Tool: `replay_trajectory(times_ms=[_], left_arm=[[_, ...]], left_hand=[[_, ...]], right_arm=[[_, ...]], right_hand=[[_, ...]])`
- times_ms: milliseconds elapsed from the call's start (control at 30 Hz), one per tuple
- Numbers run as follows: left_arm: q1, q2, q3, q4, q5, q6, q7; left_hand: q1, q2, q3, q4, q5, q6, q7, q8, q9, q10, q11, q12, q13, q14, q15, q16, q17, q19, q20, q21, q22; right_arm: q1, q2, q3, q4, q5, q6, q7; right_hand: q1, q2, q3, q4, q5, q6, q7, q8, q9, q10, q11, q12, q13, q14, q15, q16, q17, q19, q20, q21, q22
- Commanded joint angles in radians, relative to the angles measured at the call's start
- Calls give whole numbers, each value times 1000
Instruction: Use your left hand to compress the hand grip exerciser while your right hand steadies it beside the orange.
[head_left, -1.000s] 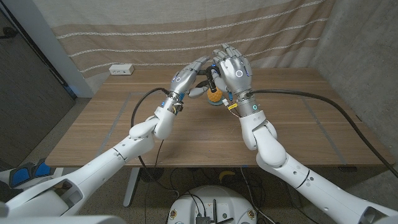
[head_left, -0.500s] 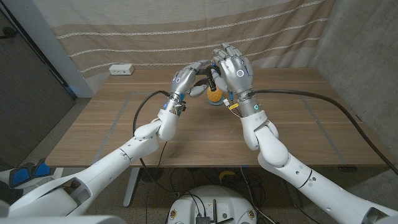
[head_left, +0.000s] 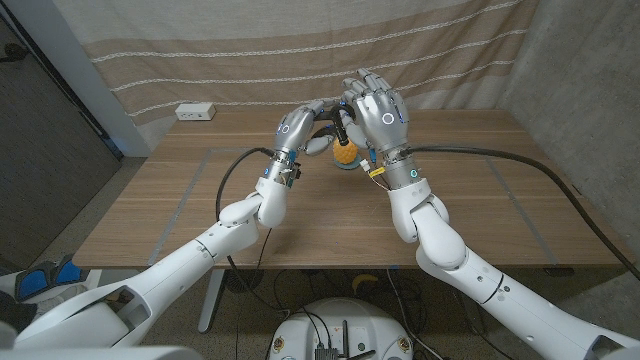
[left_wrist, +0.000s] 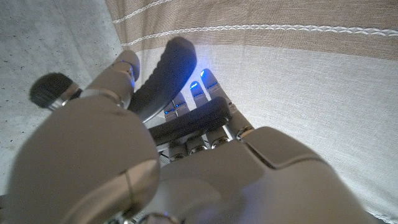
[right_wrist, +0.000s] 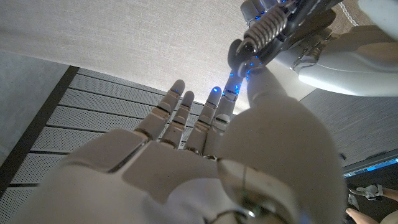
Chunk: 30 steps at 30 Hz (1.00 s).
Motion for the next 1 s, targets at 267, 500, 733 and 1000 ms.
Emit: replay_trajectory(times_ms=[267, 500, 733, 1000], left_arm=[[-10, 2, 8, 7, -13, -25, 2], [-12, 2, 5, 4, -31, -31, -30], [-12, 1, 1, 1, -49, -35, -56], [-15, -5, -5, 7, -70, -41, -79]], left_hand=[[193, 220, 235, 177, -4, 73, 71, -12, 10, 116, 17, 33, 21, 183, -171, 53, 16, 47, -75, 125, 57], [208, 215, 217, 160, -10, 130, 58, 10, 47, 192, 0, 69, 69, 304, -170, 90, 26, 83, -92, 260, 121], [211, 211, 196, 144, -10, 150, 42, 48, 94, 257, -8, 108, 142, 400, -167, 147, 73, 106, -104, 375, 167], [217, 211, 194, 129, -11, 158, 50, 65, 117, 284, -6, 134, 183, 426, -165, 165, 95, 101, -99, 415, 181]], right_arm=[[-8, 0, 4, 8, -10, -20, -1], [-14, -6, 11, 5, 7, -18, -4], [-15, -10, 16, 1, 8, -26, 14], [-25, -42, 37, -41, 28, -18, 98]], right_hand=[[-40, 21, -10, 32, -9, -24, -57, 1, 71, -53, 2, -26, 12, -8, -164, 15, 22, -2, 24, -4, 4], [-63, 32, -13, 36, -12, -99, -73, -32, 57, -99, 4, -42, 19, -18, -163, 11, 29, -4, 29, -4, 5], [-154, 23, -34, 45, -25, -358, -60, -152, 20, -156, 9, -48, 37, -39, -150, -12, 27, -17, 53, -8, 5], [-286, -14, -74, 63, -59, -514, -31, -267, -25, -305, 68, -71, 27, -77, -103, -39, 30, -44, 85, -22, 5]])
